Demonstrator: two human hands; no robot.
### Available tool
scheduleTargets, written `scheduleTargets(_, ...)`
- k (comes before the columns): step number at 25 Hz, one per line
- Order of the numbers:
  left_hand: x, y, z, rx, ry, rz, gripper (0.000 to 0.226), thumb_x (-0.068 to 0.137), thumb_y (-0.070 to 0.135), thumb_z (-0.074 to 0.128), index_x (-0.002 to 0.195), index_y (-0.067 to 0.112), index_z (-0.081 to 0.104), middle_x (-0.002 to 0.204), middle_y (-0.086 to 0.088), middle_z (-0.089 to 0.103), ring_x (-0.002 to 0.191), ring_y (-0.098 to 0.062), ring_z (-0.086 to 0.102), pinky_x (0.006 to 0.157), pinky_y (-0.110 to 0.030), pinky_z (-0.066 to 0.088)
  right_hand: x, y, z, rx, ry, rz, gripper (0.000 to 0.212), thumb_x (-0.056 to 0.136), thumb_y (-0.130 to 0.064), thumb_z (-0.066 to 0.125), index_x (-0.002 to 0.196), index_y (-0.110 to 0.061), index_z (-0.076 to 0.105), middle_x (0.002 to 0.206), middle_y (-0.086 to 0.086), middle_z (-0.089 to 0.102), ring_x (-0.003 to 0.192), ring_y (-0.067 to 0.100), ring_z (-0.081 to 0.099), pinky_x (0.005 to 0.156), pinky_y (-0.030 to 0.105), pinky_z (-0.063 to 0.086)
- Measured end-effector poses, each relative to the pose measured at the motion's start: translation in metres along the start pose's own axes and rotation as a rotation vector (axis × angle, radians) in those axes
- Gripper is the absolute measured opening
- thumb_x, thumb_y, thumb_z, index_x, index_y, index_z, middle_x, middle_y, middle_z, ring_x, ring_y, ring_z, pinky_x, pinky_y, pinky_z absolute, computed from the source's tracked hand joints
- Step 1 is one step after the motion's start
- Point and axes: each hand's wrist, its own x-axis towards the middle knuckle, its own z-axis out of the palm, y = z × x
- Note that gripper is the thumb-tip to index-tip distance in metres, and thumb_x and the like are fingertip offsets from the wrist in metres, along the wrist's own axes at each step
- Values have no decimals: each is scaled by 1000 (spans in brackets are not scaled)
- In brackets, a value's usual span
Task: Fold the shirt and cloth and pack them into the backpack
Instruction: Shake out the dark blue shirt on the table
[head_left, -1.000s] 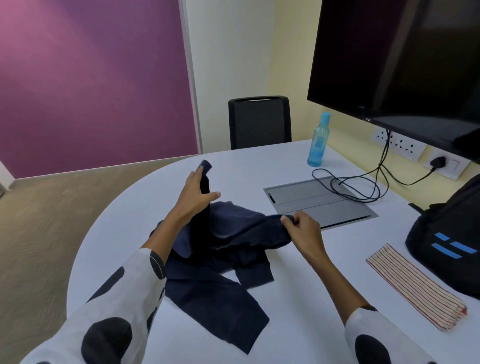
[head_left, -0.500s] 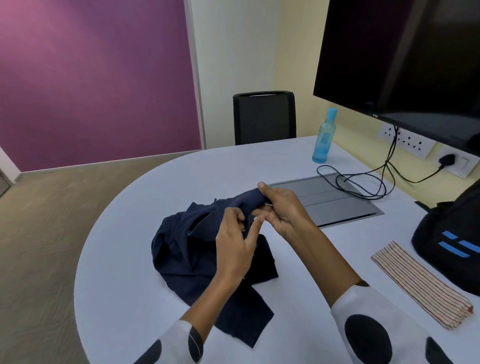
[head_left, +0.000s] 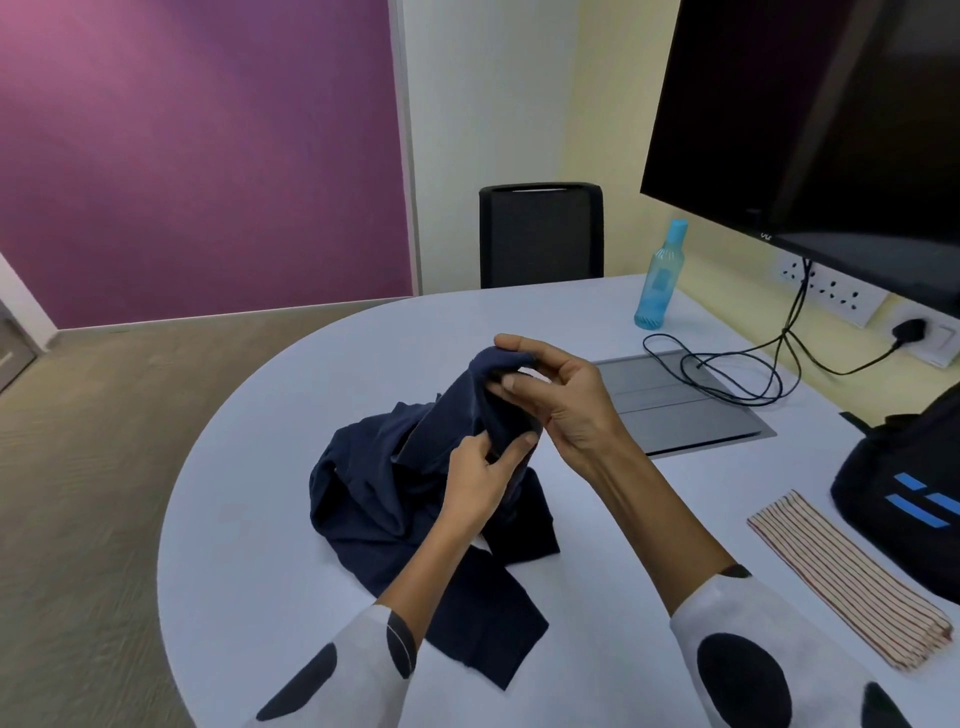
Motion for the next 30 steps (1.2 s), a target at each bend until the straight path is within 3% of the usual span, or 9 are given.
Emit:
scheduleTargets(4,-9,-34,5,83,-67,-137,25,86,25,62,64,18,54,57,-2,55,52,-7,48,54,-20,40,9,-19,8,69,139,-140,29,80,15,60,91,-9,71,87,1,74,86,18,71,81,30,58)
scheduleTargets(6,-19,-54,0,163,101,-175,21,84,16,54,63,18,53,55,-2,53,50,-6,44,53,-21,38,21,-39,10,189,194,-217,26,80,15,60,90,-7,70,87,5,72,86,20,70,80,30,58)
scheduleTargets(9,-25,-77,-21,196,325,-215,20,87,10,48,68,7,55,75,-10,58,59,-11,47,58,-25,38,40,-76,0,378,258,-332,22,82,14,58,93,-3,67,93,13,67,92,29,66,87,39,56)
scheduleTargets(14,-13,-52,-22,90,212,-2,8,85,17,65,88,24,63,80,-3,61,70,-10,60,66,-22,50,38,-66,1,257,188,-255,22,80,15,60,91,-3,67,84,10,70,85,24,69,79,34,58)
scheduleTargets(17,-3,-23,-4,77,251,76,27,78,42,74,89,21,61,80,7,63,72,-4,61,66,-15,50,25,-39,15,116,120,-196,23,77,14,64,89,-5,69,82,7,72,86,25,69,81,33,58)
scheduleTargets(21,4,-16,6,188,361,-1,25,88,32,64,77,10,57,58,5,58,55,1,57,54,-12,42,19,-39,26,78,79,-197,21,76,11,65,86,-7,70,85,9,71,89,26,68,82,34,58)
scheduleTargets(25,0,-40,10,233,243,-175,33,92,27,60,65,7,56,53,7,52,49,-6,48,56,-21,36,26,-40,20,163,127,-201,21,77,12,64,89,-5,70,87,12,70,94,30,66,87,39,56)
scheduleTargets(27,-5,-53,6,135,248,-215,40,95,29,55,59,12,47,52,7,47,51,-8,44,57,-25,36,31,-40,7,123,212,-223,20,79,10,65,86,-8,69,86,12,69,90,27,67,85,37,57)
scheduleTargets(30,-7,-56,-17,32,404,-189,29,99,31,45,76,13,52,66,2,57,65,-14,55,63,-29,42,44,-31,-40,-75,542,-199,9,83,-7,70,81,-14,65,79,3,62,72,12,61,65,20,54)
